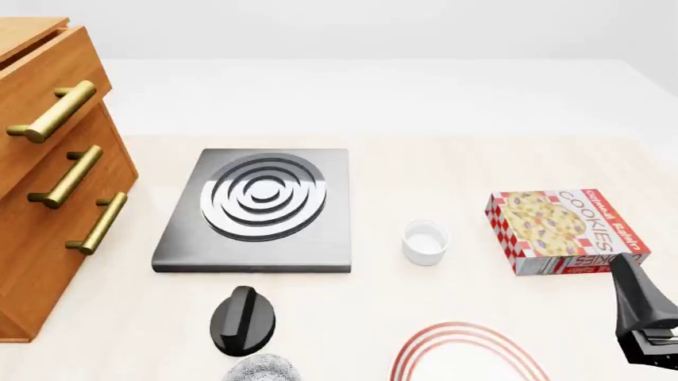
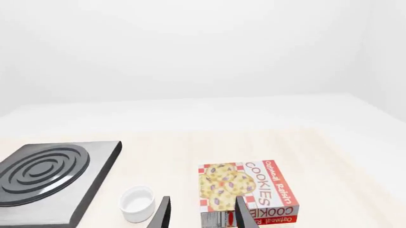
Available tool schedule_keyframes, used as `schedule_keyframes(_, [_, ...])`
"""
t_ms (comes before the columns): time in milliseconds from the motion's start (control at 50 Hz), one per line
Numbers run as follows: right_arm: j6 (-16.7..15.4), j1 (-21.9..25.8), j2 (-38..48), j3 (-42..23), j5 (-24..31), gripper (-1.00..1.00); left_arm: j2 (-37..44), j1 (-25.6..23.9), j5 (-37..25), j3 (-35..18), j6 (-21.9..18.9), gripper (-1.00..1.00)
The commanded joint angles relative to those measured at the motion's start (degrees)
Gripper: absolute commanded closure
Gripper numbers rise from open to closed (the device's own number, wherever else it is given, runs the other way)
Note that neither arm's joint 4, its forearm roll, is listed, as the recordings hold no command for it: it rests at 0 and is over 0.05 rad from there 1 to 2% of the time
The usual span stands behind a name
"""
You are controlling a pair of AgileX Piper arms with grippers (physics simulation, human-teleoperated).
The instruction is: Pick the akita bowl on the wooden cabinet and place it on the plate.
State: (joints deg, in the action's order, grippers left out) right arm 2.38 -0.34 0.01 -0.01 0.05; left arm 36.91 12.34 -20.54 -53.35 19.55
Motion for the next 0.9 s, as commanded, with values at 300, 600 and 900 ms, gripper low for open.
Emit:
schedule_keyframes(300, [0.0,0.0,0.0,0.0,0.0,-1.00,6.3,10.9,1.2,-8.1,2.0,-1.00])
schedule_keyframes(600, [0.0,0.0,0.0,0.0,0.0,-1.00,11.7,15.6,1.9,-13.3,3.3,-1.00])
schedule_keyframes(900, [0.0,0.0,0.0,0.0,0.0,-1.00,17.6,18.8,3.6,-16.4,3.9,-1.00])
